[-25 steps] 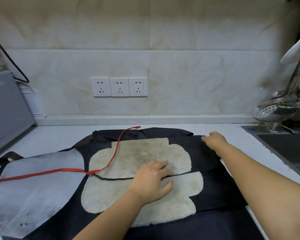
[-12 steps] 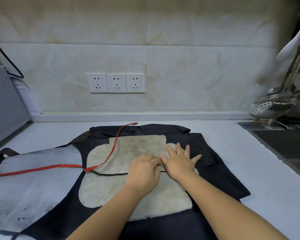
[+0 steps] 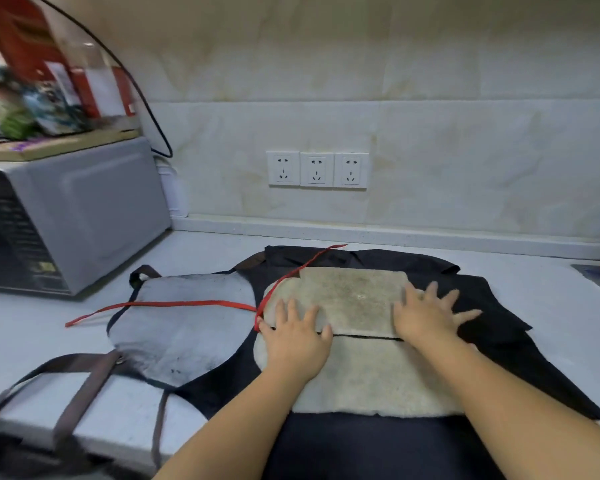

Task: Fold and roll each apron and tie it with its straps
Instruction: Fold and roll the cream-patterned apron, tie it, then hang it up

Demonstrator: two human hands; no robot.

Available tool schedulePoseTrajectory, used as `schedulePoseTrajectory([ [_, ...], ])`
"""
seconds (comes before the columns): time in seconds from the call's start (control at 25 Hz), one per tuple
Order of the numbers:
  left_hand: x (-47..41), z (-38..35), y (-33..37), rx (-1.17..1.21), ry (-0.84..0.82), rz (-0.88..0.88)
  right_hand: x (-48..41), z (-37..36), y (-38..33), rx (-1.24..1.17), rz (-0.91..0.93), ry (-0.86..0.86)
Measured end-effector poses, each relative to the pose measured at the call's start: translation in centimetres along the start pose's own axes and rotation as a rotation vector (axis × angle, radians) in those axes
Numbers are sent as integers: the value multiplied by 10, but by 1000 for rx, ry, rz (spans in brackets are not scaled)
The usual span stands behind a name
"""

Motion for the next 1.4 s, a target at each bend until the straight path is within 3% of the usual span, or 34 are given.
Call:
schedulePoseTrajectory([
  [0.08, 3, 5, -2, -7, 27, 2, 26, -14, -81, -112, 308, -16],
  [0.16, 4, 10, -17, -78, 69, 45, 50, -35, -123, -156, 437, -78],
  [0.52, -5, 58, -201, -172, 89, 456, 60, -49, -123, -57, 450, 3],
  [0.72, 9, 92, -237, -77, 235, 709, 62, -51, -122, -48, 453, -20],
  [0.8, 0, 100, -222, -150, 321, 538, 63, -49, -122, -58, 450, -20],
  [0.88, -10, 93, -184, -178, 338, 255, 62, -49, -123, -59, 449, -23],
  [1.08, -24, 39, -59, -85, 104, -215, 55, -39, -129, -31, 453, 2],
  [1.16, -25, 21, -24, -116, 50, -302, 39, -27, -133, -57, 465, 1],
  [1.28, -25, -6, -8, -66, -80, -280, 4, -6, -136, -139, 476, 37],
  [1.4, -21, -4, -8, 28, -48, -277, -27, 6, -136, 34, 480, 57],
])
Point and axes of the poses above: each hand's wrist, its own x-axis away from the middle knuckle, its own z-axis out of the back of the hand, y = z × x, the point moved 7 cm from there along -x, towards the middle knuckle, and after that the axes turned 3 degrees about z, right-handed, at the moved point
